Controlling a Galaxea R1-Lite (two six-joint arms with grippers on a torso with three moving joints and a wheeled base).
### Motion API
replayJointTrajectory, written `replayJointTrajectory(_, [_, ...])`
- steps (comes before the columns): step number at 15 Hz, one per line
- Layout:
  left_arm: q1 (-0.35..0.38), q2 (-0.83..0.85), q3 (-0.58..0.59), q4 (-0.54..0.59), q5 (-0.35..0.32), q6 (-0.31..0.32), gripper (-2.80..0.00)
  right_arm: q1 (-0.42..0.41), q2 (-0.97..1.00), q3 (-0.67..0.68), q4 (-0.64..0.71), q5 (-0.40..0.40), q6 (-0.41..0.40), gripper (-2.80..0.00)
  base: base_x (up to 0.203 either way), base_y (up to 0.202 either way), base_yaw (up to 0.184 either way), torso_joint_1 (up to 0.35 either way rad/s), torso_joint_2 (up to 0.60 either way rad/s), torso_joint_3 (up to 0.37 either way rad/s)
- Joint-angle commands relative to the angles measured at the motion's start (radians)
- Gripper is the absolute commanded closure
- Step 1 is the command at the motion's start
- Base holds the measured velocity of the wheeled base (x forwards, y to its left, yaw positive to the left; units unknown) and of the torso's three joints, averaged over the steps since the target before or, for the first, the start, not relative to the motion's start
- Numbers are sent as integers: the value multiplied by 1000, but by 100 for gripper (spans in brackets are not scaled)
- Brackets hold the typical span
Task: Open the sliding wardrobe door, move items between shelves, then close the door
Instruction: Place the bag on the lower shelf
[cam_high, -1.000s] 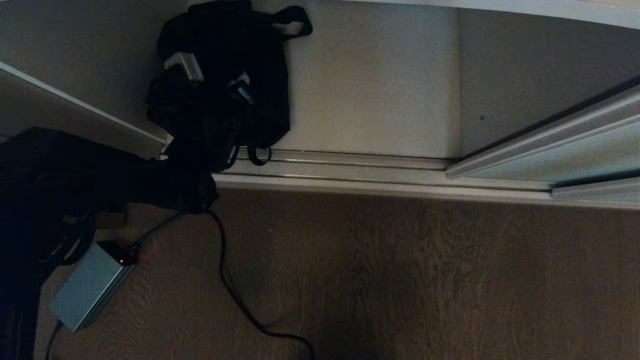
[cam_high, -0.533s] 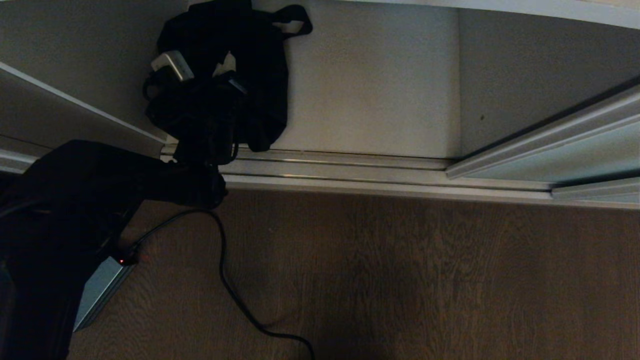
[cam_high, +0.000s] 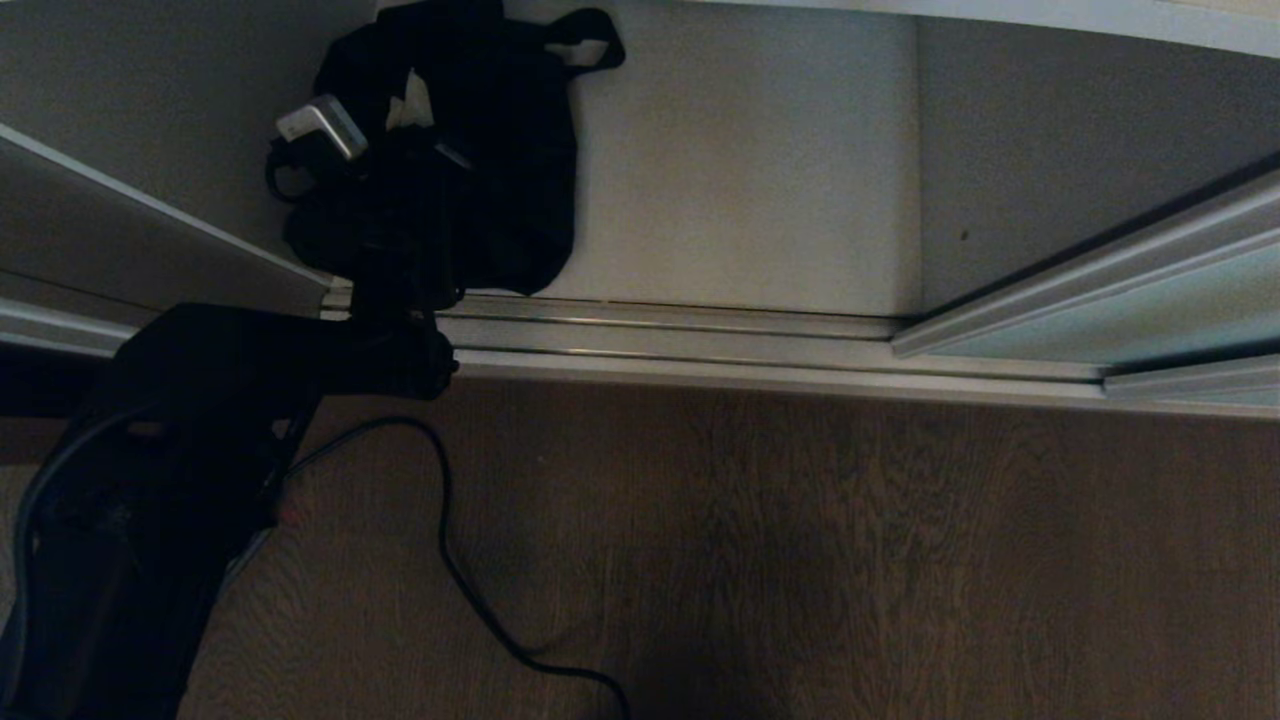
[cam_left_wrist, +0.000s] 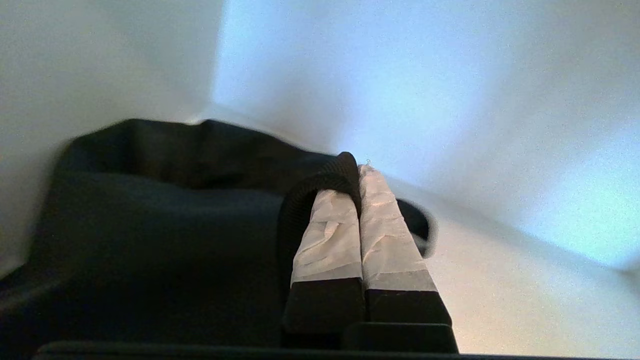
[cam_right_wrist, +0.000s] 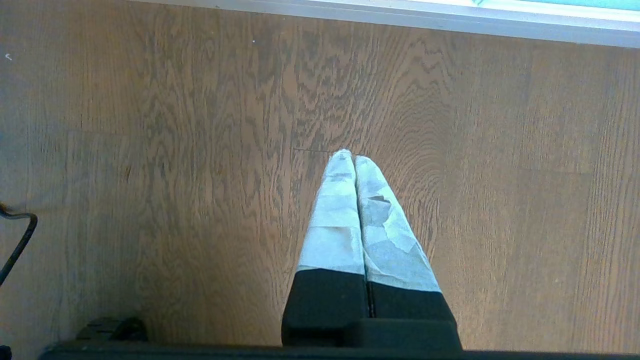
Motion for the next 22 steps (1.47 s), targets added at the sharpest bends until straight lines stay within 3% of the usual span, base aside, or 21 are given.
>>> replayJointTrajectory(1, [29, 52, -8, -7, 0, -2, 0, 0, -3, 1, 0, 0, 0, 0, 0, 0, 0, 0, 0, 0])
replayJointTrajectory(7, [90, 131, -8, -7, 1, 5, 0, 0, -3, 1, 0, 0, 0, 0, 0, 0, 0, 0, 0, 0])
replayJointTrajectory(16, [98, 132, -9, -7, 93, 45, 0, 0, -3, 1, 0, 0, 0, 0, 0, 0, 0, 0, 0, 0])
replayJointTrajectory(17, [98, 131, -10, -7, 98, 55, -280, 0, -3, 0, 0, 0, 0, 0, 0, 0, 0, 0, 0, 0])
replayJointTrajectory(22, [96, 68, -7, -7, 157, 65, -280, 0, -3, 0, 0, 0, 0, 0, 0, 0, 0, 0, 0, 0])
